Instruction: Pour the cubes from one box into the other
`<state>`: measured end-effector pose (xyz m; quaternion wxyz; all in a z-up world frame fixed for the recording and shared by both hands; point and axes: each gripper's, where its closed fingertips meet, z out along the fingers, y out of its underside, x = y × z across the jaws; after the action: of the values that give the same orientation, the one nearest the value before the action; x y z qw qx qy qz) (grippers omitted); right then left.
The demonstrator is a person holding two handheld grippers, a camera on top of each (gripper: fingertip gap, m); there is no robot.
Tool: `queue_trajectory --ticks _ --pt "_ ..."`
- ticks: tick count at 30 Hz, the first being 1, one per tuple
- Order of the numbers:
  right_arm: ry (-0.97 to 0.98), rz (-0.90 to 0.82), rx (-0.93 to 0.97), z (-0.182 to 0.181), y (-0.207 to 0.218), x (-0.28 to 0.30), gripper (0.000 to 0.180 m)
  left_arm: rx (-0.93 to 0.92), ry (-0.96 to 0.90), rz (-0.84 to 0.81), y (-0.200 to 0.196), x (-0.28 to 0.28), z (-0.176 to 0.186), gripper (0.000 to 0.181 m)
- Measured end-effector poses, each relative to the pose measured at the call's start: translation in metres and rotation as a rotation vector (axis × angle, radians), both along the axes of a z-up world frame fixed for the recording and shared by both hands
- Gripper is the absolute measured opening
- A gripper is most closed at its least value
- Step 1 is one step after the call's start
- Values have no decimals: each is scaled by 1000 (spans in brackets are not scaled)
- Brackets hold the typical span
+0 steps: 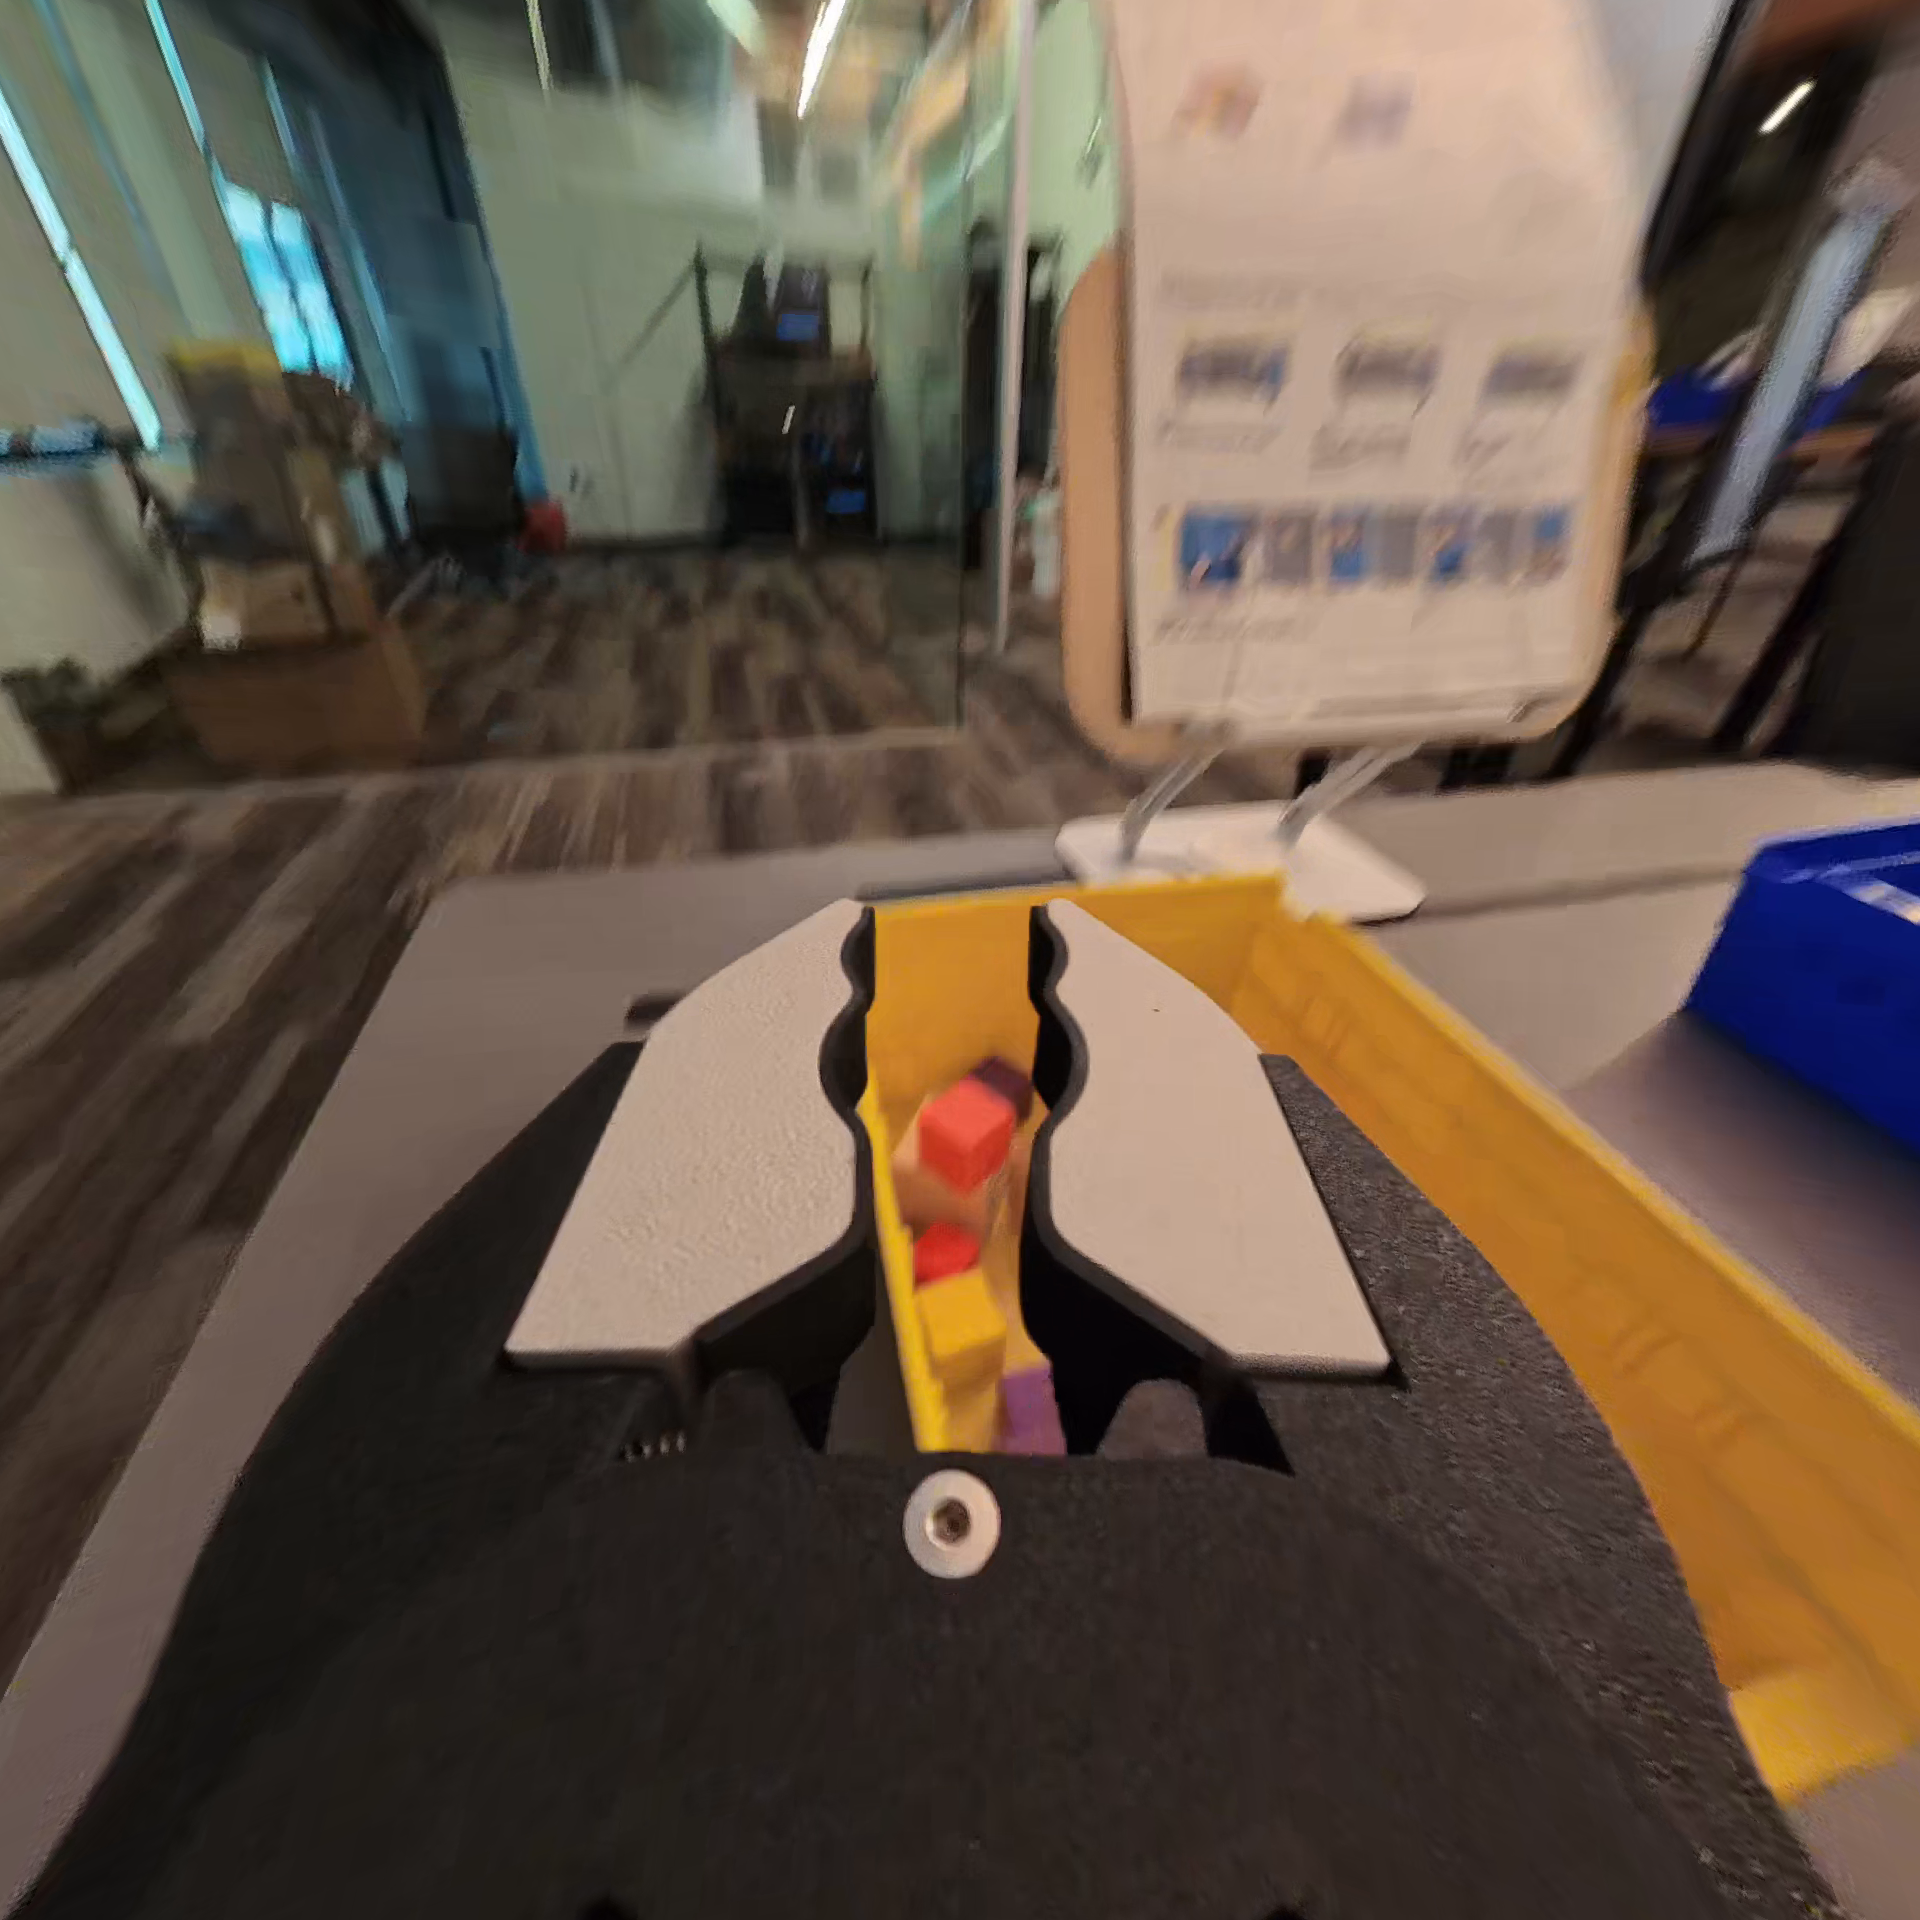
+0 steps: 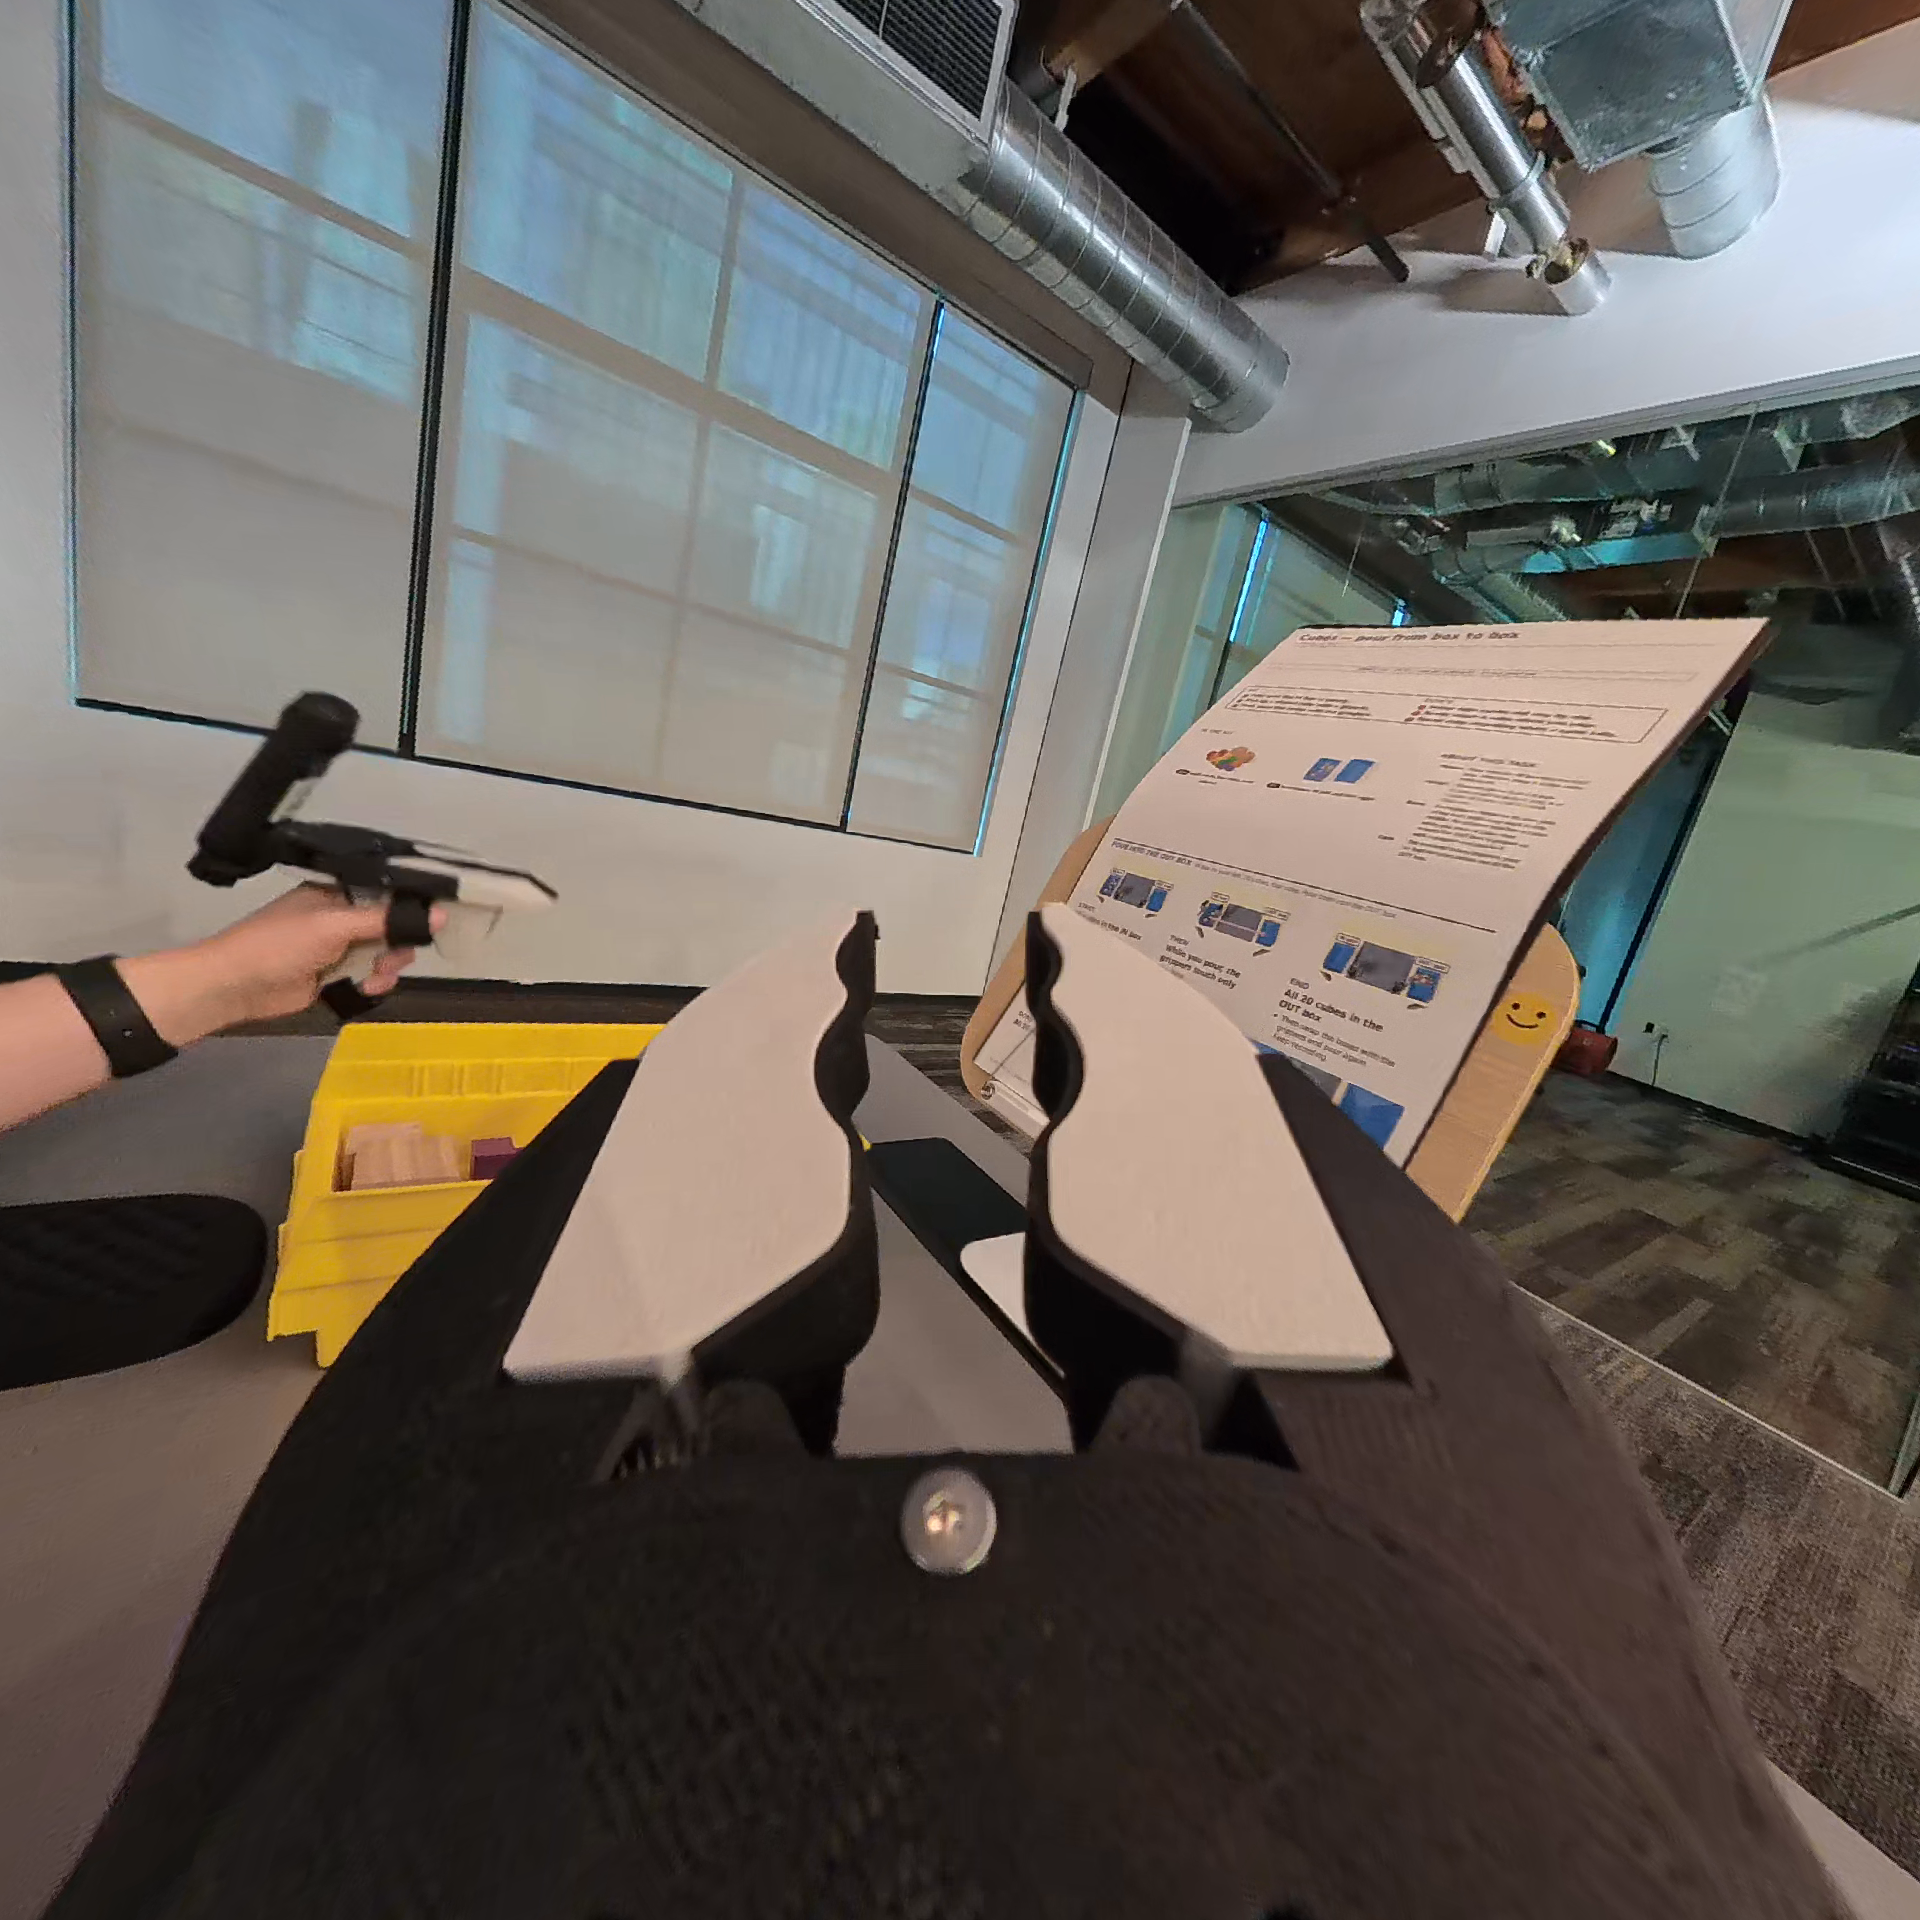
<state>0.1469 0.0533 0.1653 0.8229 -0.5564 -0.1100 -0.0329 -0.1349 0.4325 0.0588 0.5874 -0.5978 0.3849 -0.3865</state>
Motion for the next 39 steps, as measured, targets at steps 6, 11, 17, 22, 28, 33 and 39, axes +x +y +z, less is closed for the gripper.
queue_trajectory --ticks 6,11,17,22,28,33,39 --pt "-54 34 -22 0 9 -17 21 102 -219 -150 -39 5 74 13" --pt "-13 177 8 12 9 -45 0 25 -306 -351 -55 16 103 7" --pt "-108 160 -63 8 26 -71 0 -62 -191 -449 -44 25 68 0" --pt "-65 139 -174 -4 48 -78 0 -112 -109 -413 -30 16 53 0" --pt "-65 104 -261 -18 69 -84 0 -340 77 -317 4 27 43 0" --pt "-87 52 -338 -33 80 -79 0 -454 337 -173 14 26 -19 18" --pt "-63 38 -329 -30 78 -74 0 -519 476 -22 39 12 -42 32"
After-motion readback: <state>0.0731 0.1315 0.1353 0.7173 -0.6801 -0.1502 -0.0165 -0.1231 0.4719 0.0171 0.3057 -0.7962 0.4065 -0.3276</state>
